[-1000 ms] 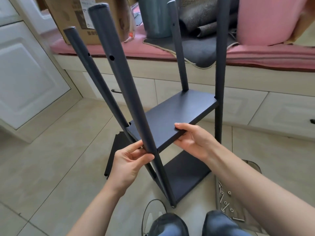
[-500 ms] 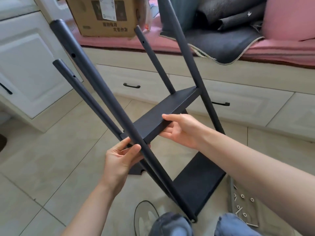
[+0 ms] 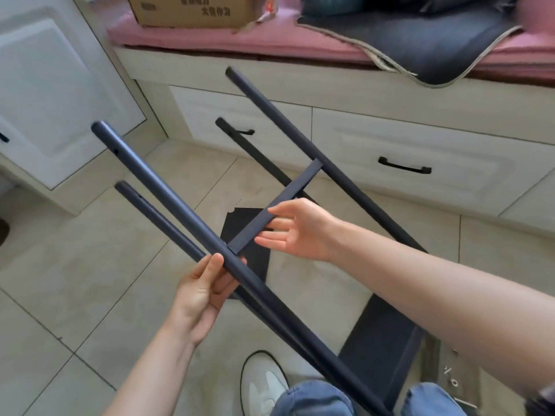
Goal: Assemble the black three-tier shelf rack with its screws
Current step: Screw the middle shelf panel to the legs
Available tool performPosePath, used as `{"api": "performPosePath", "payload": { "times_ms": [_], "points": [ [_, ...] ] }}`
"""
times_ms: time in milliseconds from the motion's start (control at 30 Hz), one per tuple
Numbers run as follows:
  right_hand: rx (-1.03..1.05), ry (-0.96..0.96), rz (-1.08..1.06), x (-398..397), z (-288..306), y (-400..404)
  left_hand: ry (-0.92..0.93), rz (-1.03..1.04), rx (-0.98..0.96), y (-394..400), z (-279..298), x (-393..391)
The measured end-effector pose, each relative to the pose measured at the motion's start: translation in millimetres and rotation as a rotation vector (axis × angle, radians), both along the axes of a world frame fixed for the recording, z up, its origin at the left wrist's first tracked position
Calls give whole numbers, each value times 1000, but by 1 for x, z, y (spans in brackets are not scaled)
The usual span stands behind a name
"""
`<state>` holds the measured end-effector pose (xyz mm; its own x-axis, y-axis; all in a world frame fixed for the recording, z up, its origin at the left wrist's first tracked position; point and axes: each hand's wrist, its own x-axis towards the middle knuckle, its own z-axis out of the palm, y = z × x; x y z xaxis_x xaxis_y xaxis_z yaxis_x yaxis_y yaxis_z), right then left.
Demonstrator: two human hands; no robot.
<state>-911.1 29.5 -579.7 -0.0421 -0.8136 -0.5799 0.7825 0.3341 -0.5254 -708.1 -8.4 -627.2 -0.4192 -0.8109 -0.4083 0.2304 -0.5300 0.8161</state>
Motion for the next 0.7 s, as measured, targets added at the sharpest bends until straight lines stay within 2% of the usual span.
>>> {"api": "performPosePath", "payload": {
  "times_ms": [367,700],
  "points": [
    [154,-29,-5,9,-54,9,55,107,289,24,-68,-4],
    [240,218,116,-26,-62,61,57,134,376,32,-103,4]
  ]
}}
